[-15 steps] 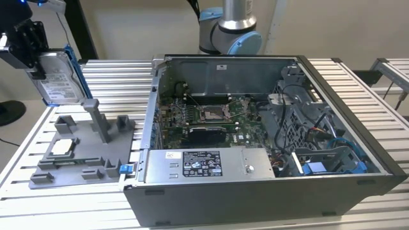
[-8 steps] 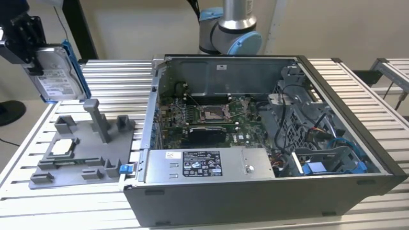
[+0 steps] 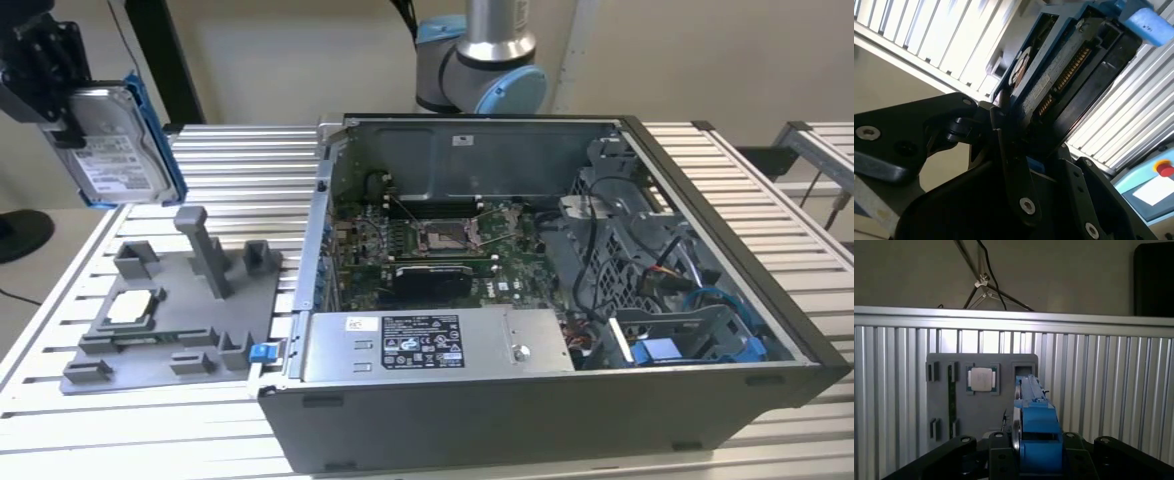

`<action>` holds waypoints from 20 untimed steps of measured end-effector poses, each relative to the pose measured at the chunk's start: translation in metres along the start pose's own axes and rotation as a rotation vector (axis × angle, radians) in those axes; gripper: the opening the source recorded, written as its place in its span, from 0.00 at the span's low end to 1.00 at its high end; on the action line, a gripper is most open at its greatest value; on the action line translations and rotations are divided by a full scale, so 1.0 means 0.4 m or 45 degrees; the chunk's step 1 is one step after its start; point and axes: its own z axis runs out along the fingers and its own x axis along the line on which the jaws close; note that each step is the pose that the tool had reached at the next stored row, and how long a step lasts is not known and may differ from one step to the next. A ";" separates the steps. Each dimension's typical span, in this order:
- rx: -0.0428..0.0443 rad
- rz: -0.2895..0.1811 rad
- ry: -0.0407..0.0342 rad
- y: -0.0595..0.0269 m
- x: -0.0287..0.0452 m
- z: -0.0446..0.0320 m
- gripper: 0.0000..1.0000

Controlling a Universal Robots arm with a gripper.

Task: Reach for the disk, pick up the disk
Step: 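Pick up the disk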

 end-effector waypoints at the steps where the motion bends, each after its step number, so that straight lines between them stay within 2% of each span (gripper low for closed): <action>1: 0.000 0.000 0.0000 0.000 0.000 -0.004 0.00; 9: 0.000 0.000 0.0000 0.000 0.000 -0.036 0.00; 20: 0.000 -0.001 0.0001 0.000 -0.001 -0.097 0.00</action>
